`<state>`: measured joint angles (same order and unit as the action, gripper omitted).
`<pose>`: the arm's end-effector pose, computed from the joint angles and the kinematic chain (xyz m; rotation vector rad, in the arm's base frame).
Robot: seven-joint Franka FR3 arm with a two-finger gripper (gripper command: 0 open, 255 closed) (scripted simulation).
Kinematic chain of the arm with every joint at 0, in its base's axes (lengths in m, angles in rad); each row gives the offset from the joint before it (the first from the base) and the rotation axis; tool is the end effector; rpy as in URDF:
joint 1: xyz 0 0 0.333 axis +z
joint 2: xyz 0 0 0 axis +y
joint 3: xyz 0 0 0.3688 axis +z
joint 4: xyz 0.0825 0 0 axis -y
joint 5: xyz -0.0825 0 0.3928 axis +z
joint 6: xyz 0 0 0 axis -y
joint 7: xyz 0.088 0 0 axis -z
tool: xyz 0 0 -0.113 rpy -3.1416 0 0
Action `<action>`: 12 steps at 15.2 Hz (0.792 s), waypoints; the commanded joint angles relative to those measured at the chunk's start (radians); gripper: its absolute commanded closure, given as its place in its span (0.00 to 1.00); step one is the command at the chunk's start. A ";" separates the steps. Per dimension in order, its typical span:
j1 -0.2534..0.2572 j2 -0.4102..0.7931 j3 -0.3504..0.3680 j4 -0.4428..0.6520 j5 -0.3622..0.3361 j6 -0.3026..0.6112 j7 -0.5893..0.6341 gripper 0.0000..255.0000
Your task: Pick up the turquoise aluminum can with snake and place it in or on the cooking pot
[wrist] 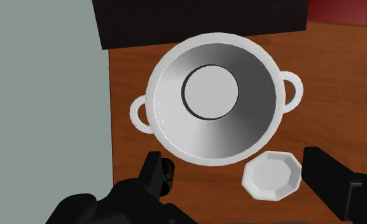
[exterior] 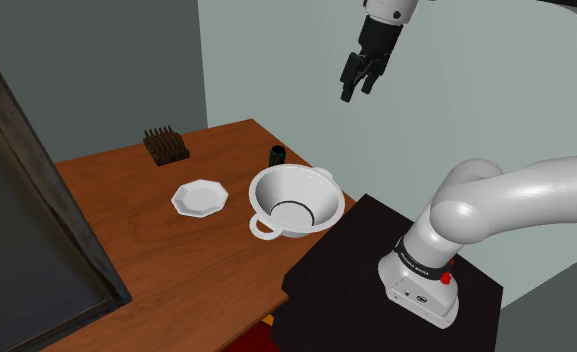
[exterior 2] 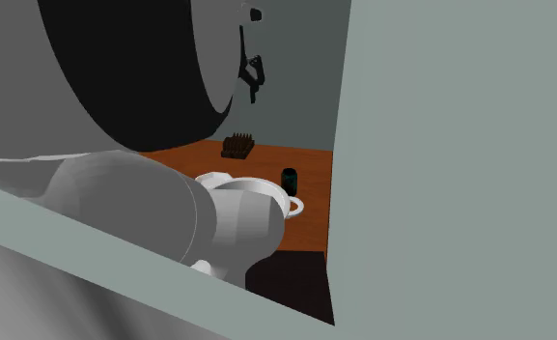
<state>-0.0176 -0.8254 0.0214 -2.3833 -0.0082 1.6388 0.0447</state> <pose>0.2735 0.0029 0.6258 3.1159 -0.0731 0.1267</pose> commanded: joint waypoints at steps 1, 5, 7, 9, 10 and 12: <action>0.000 0.000 0.000 0.000 0.000 0.000 0.000 0.00; -0.007 0.097 -0.033 -0.037 -0.018 0.127 -0.042 0.00; -0.010 0.154 -0.049 -0.047 -0.026 0.189 -0.063 0.00; -0.013 0.215 -0.065 -0.051 -0.032 0.251 -0.084 0.00; -0.014 0.247 -0.072 -0.051 -0.035 0.281 -0.094 0.00; -0.016 0.314 -0.087 -0.047 -0.038 0.340 -0.115 0.00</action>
<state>-0.0332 -0.5452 -0.0597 -2.4369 -0.0454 1.9522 -0.0605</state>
